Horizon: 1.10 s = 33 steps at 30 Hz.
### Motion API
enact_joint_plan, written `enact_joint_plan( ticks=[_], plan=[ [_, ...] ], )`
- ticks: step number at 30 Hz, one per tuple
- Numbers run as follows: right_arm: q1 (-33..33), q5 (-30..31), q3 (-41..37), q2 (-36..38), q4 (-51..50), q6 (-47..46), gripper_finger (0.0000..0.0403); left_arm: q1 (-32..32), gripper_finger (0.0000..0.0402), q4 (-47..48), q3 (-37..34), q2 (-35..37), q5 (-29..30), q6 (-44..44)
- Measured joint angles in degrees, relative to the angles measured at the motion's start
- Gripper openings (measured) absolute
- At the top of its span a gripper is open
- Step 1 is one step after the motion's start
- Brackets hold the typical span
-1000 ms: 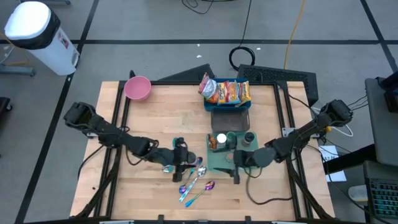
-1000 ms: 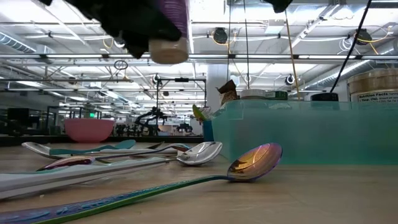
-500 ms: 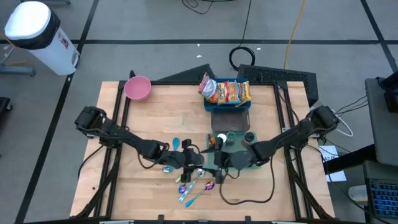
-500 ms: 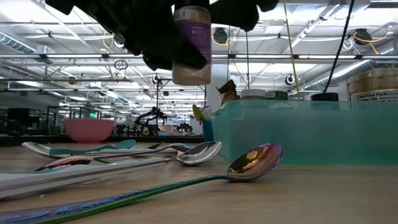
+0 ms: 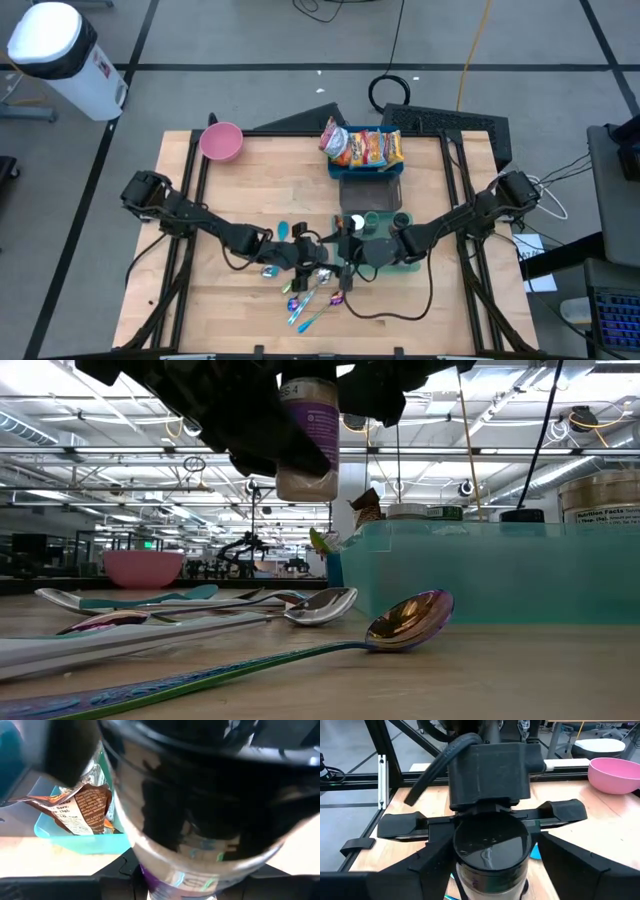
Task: Pick & Place Food Item
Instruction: Put the purple seasoning bottle into the green bin
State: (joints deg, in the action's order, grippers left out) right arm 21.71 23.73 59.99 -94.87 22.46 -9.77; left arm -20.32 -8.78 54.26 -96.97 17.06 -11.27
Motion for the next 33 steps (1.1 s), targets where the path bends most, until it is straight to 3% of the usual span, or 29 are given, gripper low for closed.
enact_joint_plan(
  ticks=[6,11,17,23,25,31,33],
  plan=[
    [-0.1,-0.4,0.0,0.0,-0.2,0.2,0.0193,0.0,0.0171,0.0,0.0,0.0,0.1,0.0],
    [-0.4,-2.7,0.1,0.0,-0.2,0.2,0.0192,0.1,0.0184,0.1,0.0,0.0,0.3,-1.2],
    [-0.4,-3.1,0.2,1.1,-1.6,0.8,0.0192,0.0,0.0228,-0.3,0.0,0.0,0.0,-2.9],
    [0.7,-3.2,0.3,5.9,-8.3,1.6,0.0192,0.1,0.0274,0.8,0.0,2.9,-4.4,-2.3],
    [1.8,-2.0,0.3,7.6,-10.8,1.7,0.0192,0.1,0.0285,2.4,-0.1,5.1,-6.5,-1.6],
    [7.1,10.7,-3.1,13.4,-15.5,1.6,0.0192,-0.1,0.0304,7.0,-0.1,11.8,-8.6,1.6],
    [8.0,10.7,-4.9,14.6,-15.0,1.0,0.0192,-0.4,0.0305,7.1,-0.1,12.9,-8.3,2.8]
  ],
)
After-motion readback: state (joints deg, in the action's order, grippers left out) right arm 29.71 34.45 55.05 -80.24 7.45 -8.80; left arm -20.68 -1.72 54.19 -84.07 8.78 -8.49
